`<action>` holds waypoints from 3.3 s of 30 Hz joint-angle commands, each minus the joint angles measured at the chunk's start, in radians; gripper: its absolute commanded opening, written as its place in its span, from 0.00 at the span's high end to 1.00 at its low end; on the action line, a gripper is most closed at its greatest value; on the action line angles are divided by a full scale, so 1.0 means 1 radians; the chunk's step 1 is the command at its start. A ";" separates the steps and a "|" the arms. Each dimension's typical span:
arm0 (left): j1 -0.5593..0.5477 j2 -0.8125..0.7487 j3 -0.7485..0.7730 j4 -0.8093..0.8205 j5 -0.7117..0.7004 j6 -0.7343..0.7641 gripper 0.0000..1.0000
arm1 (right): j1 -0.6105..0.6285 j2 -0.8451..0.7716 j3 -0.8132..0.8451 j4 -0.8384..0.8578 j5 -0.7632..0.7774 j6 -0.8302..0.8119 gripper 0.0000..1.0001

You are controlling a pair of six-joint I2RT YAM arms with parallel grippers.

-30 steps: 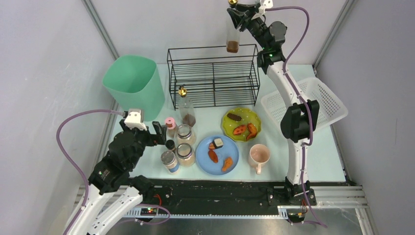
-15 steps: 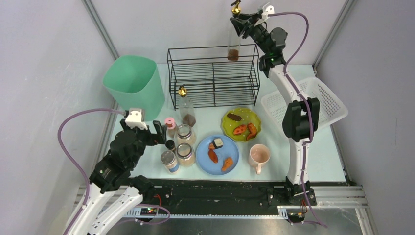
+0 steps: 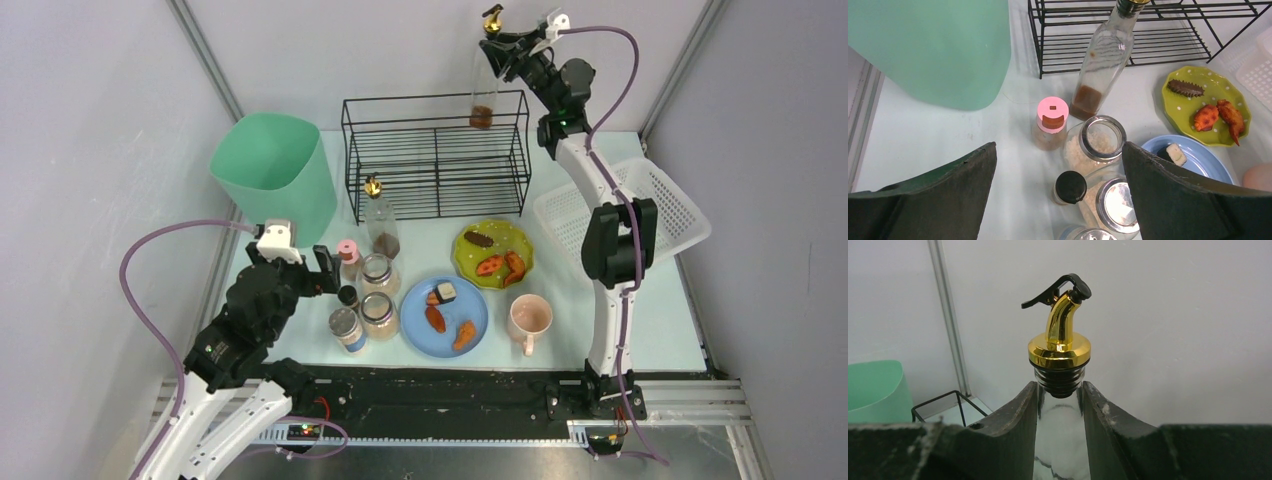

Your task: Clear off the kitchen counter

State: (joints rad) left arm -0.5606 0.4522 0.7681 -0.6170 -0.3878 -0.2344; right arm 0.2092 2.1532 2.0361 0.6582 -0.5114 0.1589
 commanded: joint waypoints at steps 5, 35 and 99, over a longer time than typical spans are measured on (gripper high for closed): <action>0.014 0.010 0.003 0.010 0.013 0.021 0.02 | -0.045 0.004 0.002 0.037 0.011 0.004 1.00; 0.024 0.000 0.006 0.010 0.043 0.020 0.02 | -0.045 -0.119 -0.196 0.022 0.088 -0.077 0.39; 0.048 -0.141 0.004 0.013 0.031 0.003 0.02 | 0.697 -0.372 -0.901 0.238 0.591 -0.249 0.30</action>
State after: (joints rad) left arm -0.5255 0.3149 0.7681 -0.6167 -0.3622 -0.2352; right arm 0.9016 1.7580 1.1316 0.7544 0.0059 -0.1196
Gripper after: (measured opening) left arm 0.984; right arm 0.699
